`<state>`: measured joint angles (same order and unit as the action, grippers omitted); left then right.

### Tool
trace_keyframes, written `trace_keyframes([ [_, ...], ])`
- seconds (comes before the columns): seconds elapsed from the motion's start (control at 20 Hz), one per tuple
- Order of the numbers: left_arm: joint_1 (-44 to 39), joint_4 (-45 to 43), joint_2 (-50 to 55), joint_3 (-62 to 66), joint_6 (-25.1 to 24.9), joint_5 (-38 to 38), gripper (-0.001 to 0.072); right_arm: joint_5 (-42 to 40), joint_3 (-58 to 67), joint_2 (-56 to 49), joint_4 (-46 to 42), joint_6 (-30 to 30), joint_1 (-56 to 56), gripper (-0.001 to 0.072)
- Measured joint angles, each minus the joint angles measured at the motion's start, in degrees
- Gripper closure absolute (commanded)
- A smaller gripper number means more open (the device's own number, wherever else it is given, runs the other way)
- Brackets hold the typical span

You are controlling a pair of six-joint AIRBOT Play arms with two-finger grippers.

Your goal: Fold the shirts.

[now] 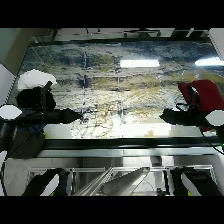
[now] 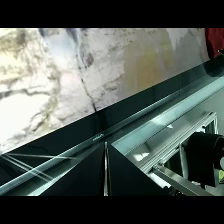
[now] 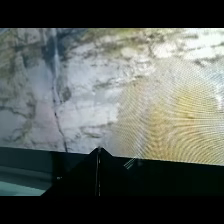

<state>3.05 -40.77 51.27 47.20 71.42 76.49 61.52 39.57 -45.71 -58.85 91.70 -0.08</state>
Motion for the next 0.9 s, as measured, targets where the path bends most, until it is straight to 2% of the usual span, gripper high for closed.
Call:
trace_keyframes([
  [0.15, 0.0, 0.0, 0.0, 0.0, 0.0, -0.1, 0.0707, 0.0, 0.0, 0.0, 0.1, 0.0, 0.0, 0.0696],
  [0.3, -0.3, 0.1, 0.0, 0.0, -0.1, -4.7, 0.0705, 0.0, 0.0, 0.0, 0.9, 0.0, 0.0, 0.0697],
  [0.35, 0.0, -0.6, 0.2, 0.4, -0.6, -7.4, 0.0615, -0.1, 0.0, 0.0, 1.1, 0.0, 0.0, 0.0697],
  [0.4, 0.7, -2.0, 0.8, 1.6, -1.1, -10.4, 0.0373, -0.3, 0.0, 0.0, 1.3, 0.0, 0.0, 0.0697],
  [0.45, 2.1, -4.3, 2.1, 3.7, -1.5, -13.7, 0.0084, -1.0, 0.0, 0.0, 1.5, 0.0, 0.0, 0.0696],
  [0.5, 4.0, -6.4, 4.1, 6.4, -1.6, -16.4, -0.0008, -1.8, 0.0, -0.2, 1.6, 0.0, 0.0, 0.0696],
  [0.6, 9.4, -10.0, 10.2, 14.4, -2.1, -21.0, -0.0012, -2.9, 0.0, -0.6, 1.7, 0.0, 0.0, 0.0687],
  [0.65, 12.6, -11.4, 14.5, 19.6, -2.3, -22.5, -0.0013, -3.2, 0.0, -1.0, 1.8, 0.0, 0.0, 0.0582],
  [0.7, 15.3, -12.2, 18.9, 24.8, -2.4, -23.3, -0.0013, -3.5, 0.0, -1.4, 1.8, 0.0, 0.0, 0.0271],
  [0.75, 18.1, -12.9, 24.2, 30.8, -2.6, -23.6, -0.0013, -3.6, 0.0, -1.9, 1.7, 0.0, 0.0, 0.0053],
  [0.9, 23.7, -15.1, 40.9, 48.8, -2.9, -22.7, -0.0013, -4.0, 0.0, -3.5, 1.3, -0.3, 0.0, 0.0042],
])
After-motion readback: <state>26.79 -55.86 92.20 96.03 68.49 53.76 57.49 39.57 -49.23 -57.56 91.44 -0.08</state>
